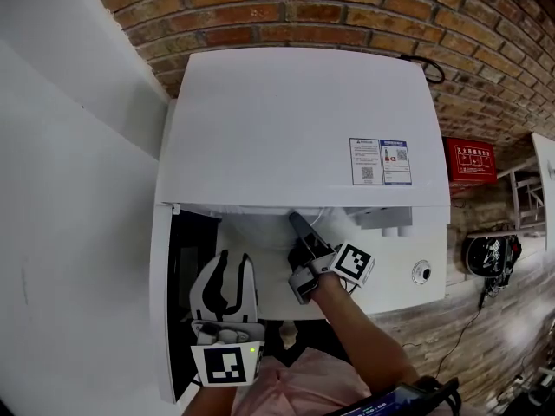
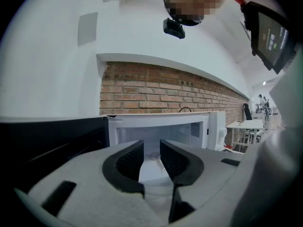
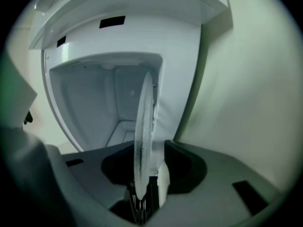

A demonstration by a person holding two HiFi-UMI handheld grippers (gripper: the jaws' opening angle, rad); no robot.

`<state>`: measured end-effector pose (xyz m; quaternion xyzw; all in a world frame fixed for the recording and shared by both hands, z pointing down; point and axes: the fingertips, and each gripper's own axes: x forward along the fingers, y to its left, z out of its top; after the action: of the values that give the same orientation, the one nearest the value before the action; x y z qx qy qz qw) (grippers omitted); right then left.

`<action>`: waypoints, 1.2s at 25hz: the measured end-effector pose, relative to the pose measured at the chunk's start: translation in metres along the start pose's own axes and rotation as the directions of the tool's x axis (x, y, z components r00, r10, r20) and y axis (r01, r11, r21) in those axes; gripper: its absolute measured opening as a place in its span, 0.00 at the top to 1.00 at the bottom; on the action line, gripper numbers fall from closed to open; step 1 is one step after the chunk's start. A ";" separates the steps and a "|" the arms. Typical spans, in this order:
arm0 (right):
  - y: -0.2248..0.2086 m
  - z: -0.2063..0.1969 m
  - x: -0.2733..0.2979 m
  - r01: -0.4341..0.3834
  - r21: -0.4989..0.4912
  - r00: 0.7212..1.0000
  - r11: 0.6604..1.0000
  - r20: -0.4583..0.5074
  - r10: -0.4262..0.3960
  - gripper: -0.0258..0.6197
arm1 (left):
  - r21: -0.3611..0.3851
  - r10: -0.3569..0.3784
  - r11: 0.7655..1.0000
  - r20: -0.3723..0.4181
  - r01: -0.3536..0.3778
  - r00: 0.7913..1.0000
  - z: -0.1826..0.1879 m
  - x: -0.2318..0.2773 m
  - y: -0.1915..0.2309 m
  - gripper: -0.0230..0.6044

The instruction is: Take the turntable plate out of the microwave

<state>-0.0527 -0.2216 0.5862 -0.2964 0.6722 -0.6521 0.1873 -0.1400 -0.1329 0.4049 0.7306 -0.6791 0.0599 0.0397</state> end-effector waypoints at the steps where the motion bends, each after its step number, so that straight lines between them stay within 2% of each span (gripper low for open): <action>1: -0.001 0.000 -0.002 0.010 -0.008 1.000 1.000 -0.005 -0.010 0.74 | 0.001 0.001 1.000 -0.001 -0.001 1.000 0.000 0.000 0.000 0.78; 3: 0.003 0.000 -0.004 -0.011 -0.037 1.000 0.999 -0.010 0.010 0.78 | 0.001 0.000 1.000 0.003 0.000 1.000 0.001 0.000 -0.001 0.78; 5: 0.010 -0.001 -0.005 -0.042 -0.055 0.999 0.998 -0.012 0.041 0.90 | -0.001 -0.002 1.000 0.005 0.002 1.000 0.001 0.000 -0.002 0.78; 11: 0.012 -0.009 -0.018 -0.051 -0.039 0.999 0.998 -0.014 0.050 0.91 | -0.001 -0.007 1.000 -0.001 0.007 1.000 0.001 0.000 -0.005 0.78; 14: 0.011 -0.011 -0.022 -0.071 -0.062 0.997 0.996 -0.026 0.070 0.90 | 0.011 -0.003 1.000 0.009 0.003 1.000 0.002 -0.001 -0.003 0.78; 15: 0.012 -0.011 -0.021 -0.087 -0.064 0.996 0.994 -0.031 0.085 0.87 | 0.015 -0.002 1.000 0.012 0.002 1.000 0.003 -0.001 -0.002 0.78; 17: 0.013 -0.007 -0.014 -0.124 -0.054 0.992 0.991 -0.043 0.121 0.74 | 0.010 -0.002 1.000 0.004 0.002 1.000 0.002 -0.001 -0.003 0.78; 18: 0.013 -0.006 -0.010 -0.136 -0.051 0.990 0.989 -0.047 0.134 0.74 | 0.009 -0.001 1.000 0.002 0.001 1.000 0.002 -0.001 -0.004 0.78; 20: 0.014 -0.003 -0.005 -0.144 -0.054 0.989 0.988 -0.052 0.141 0.78 | 0.012 0.002 1.000 0.002 -0.002 1.000 0.002 -0.002 -0.005 0.78; 22: 0.011 -0.003 -0.004 -0.127 -0.056 0.991 0.990 -0.058 0.124 0.90 | 0.015 0.011 1.000 -0.002 -0.011 1.000 0.002 -0.003 -0.004 0.78; 30: 0.008 -0.015 -0.016 -0.086 -0.025 0.989 0.996 -0.121 0.082 0.91 | 0.039 0.062 0.997 0.008 -0.062 0.998 0.004 -0.013 -0.003 0.79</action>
<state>-0.0510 -0.2001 0.5770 -0.2306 0.7038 -0.6502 0.1694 -0.1376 -0.1206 0.3992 0.7101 -0.7001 0.0718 0.0213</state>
